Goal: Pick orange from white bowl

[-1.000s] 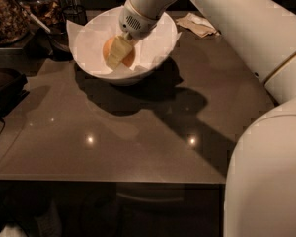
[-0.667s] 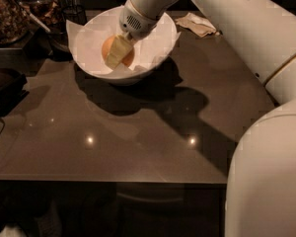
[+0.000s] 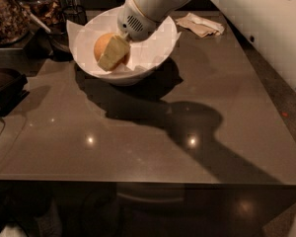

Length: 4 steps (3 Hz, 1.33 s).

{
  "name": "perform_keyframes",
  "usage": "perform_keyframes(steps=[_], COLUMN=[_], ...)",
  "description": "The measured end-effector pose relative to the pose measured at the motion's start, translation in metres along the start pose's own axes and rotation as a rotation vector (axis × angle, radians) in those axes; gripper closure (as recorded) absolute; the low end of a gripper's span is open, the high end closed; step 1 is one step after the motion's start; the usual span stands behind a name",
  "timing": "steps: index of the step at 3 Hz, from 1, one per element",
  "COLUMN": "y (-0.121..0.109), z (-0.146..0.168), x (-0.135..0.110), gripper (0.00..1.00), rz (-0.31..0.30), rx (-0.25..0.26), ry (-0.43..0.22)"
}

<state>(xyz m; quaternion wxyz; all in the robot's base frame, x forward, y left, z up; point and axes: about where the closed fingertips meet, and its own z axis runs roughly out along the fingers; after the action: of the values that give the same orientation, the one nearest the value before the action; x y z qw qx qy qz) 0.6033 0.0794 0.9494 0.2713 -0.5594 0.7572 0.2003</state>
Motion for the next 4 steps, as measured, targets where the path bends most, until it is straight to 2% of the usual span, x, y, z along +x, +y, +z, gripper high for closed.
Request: perform_keyframes(steps=[2, 4], y=[0.056, 0.105], z=[-0.035, -0.066], x=[0.003, 0.021], gripper=[1.00, 1.00], rz=[-0.008, 0.037], rx=[0.099, 0.214], ry=[-0.029, -0.030])
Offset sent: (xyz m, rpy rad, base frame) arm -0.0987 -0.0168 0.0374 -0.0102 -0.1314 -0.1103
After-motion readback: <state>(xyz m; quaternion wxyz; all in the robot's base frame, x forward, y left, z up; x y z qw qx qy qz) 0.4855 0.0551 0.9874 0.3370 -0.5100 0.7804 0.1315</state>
